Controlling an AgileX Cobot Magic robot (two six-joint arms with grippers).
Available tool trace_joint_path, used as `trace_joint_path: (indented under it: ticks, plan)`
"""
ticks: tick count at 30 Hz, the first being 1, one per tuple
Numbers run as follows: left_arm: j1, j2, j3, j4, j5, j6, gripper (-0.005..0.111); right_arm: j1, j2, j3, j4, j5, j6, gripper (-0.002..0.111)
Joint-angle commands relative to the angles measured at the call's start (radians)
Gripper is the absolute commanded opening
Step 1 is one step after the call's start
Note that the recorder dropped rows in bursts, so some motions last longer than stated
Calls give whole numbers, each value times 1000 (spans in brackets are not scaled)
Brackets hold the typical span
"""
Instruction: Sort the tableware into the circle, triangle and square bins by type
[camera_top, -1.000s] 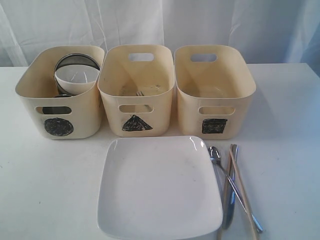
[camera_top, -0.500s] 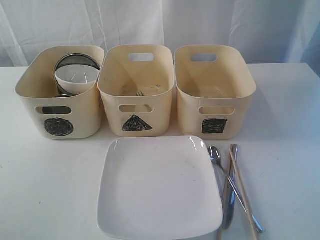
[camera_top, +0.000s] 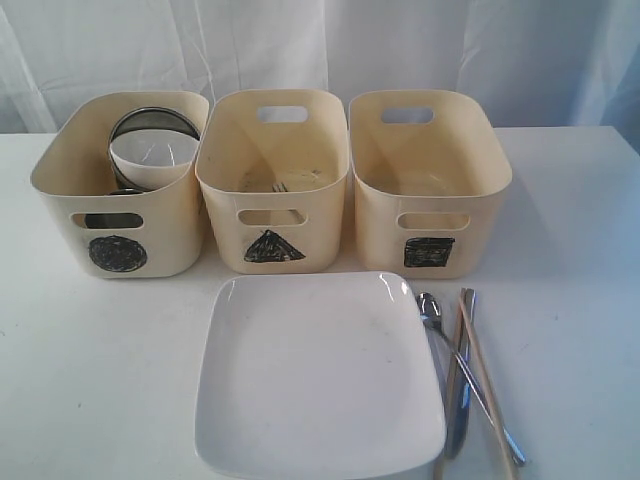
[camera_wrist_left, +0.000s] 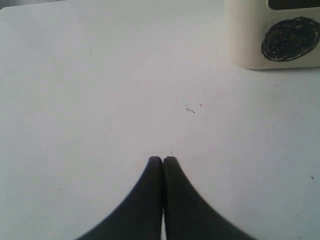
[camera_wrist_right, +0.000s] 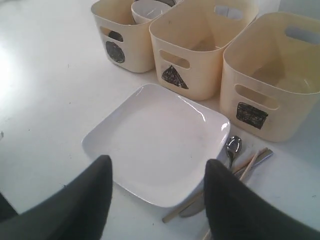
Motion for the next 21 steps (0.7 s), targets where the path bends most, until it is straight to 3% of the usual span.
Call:
trace_joint_path:
  ticks: [1, 21]
  plan:
    - [-6, -4, 5, -11, -3, -3, 0, -4, -4, 2, -32, -16, -62, 52]
    - [-6, -4, 5, -11, -3, -3, 0, -4, 42, 253, -233, -233, -61, 52]
